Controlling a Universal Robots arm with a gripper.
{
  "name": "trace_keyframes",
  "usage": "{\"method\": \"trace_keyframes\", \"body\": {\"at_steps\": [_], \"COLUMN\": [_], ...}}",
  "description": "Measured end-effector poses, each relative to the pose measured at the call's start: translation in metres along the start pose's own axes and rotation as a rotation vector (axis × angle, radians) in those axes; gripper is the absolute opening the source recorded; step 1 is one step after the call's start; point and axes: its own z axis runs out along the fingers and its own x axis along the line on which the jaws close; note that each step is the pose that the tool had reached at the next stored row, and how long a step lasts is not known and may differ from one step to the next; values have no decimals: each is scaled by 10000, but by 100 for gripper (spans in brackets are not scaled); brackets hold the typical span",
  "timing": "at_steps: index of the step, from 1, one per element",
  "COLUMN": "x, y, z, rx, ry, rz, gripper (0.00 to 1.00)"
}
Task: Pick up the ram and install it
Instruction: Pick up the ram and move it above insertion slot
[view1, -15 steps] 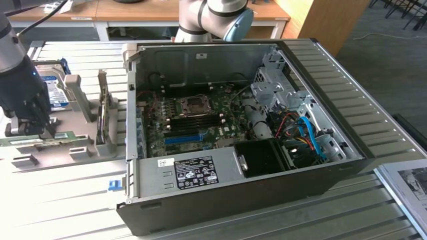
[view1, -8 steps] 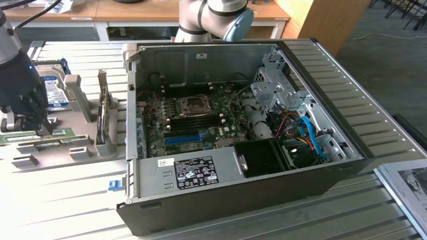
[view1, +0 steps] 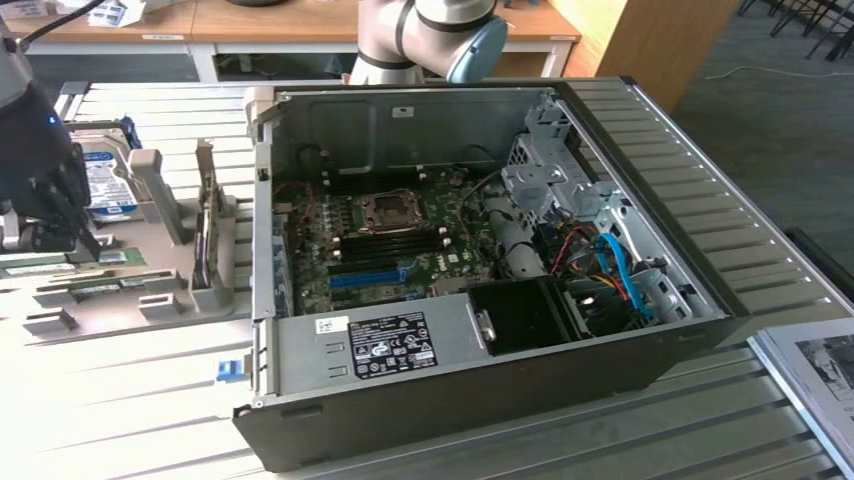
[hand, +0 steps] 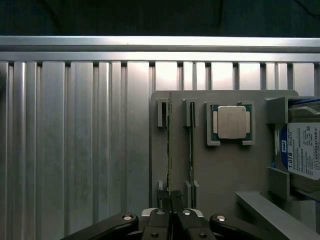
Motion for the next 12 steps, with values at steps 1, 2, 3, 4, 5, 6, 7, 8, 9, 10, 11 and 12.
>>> {"method": "trace_keyframes", "body": {"at_steps": [1,2,3,4,5,6,7,8,9,10,11,12], "x": [0,-1,-1,-1,-1,-1,-1,-1,-2,-2,-2,-2], "y": [0,1,1,2,2,2,3,3,4,4,5,5], "z": [-16,-32,-48,-63,-80,-94,-109,-125,-142,-158,-174,-190], "rx": [0,1,0,1,0,1,1,0,0,1,1,0], "ry": [0,-1,0,-1,0,-1,-1,0,0,-1,0,0], "rz": [0,0,0,0,0,0,0,0,0,1,0,0], "gripper": [12,12,12,12,12,12,12,12,12,12,12,12]}}
